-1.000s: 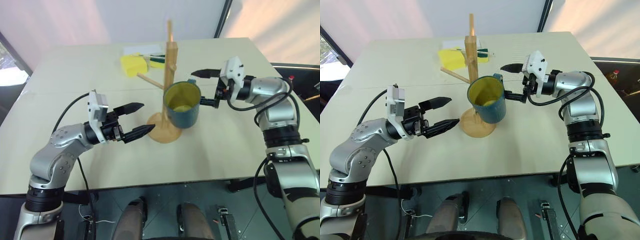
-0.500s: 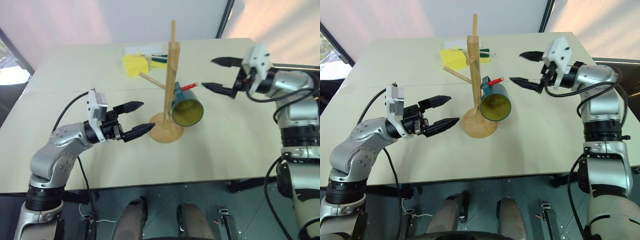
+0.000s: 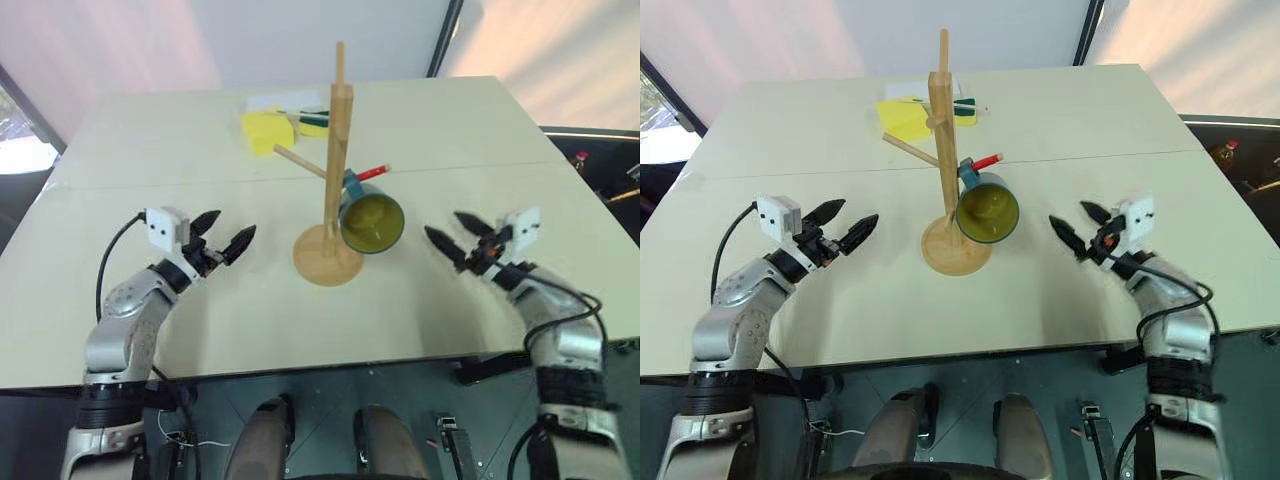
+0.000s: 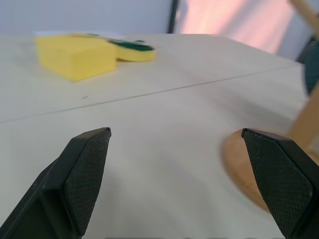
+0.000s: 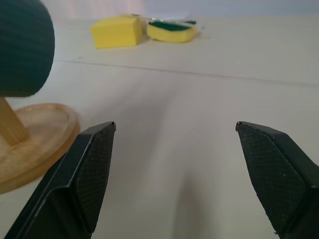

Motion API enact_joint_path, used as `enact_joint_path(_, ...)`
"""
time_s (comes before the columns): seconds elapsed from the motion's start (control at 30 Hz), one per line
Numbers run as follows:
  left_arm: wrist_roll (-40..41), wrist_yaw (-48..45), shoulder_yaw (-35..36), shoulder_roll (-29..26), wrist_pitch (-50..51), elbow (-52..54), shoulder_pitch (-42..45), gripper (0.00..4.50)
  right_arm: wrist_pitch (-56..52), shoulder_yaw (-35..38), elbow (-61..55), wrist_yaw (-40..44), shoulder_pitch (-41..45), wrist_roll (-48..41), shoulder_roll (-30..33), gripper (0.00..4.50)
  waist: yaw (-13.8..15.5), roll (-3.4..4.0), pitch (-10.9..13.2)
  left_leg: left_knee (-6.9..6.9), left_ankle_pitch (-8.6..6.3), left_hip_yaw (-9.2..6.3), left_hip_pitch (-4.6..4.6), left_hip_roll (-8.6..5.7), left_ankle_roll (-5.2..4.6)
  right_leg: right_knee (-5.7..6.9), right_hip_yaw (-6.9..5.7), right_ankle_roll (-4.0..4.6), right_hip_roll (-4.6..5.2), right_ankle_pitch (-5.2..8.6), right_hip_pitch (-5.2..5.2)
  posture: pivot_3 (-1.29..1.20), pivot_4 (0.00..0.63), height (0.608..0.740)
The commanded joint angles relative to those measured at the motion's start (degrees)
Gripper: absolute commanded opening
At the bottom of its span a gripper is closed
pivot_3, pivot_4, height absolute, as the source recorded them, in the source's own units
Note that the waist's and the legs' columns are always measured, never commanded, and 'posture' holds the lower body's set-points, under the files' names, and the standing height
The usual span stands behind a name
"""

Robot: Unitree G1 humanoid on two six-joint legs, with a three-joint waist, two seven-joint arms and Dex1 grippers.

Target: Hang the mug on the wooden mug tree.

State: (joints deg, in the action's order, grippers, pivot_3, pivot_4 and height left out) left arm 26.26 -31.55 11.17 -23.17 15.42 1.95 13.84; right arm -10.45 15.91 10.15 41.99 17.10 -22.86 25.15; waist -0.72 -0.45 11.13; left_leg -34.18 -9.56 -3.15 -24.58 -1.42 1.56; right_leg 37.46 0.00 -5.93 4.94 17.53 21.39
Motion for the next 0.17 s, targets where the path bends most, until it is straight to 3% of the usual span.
enact_joint_path(0.03,-2.0,2.7,2.1,0.7,-3.1,-0.9,-0.5,4.5,1.3,0.5,-3.4,-2.4,-0.2,-1.1,-1.6,4.01,0.0,-0.02,0.0,-0.01,0.01,0.0,0.05,0.0,0.03,-0.01,0.01,0.03,0.0,-0.02,-0.05,0.0,0.15,0.74)
enact_joint_path(0.17,-2.4,3.4,2.4,1.2,-3.5,-1.4,-1.5,4.5,1.3,0.1,-3.2,-3.0,-0.6,-1.2,-3.0,4.01,0.1,-0.03,0.0,-0.02,0.03,-0.01,0.12,0.01,0.05,-0.02,0.03,0.1,0.01,-0.03,-0.1,0.0,0.15,0.74)
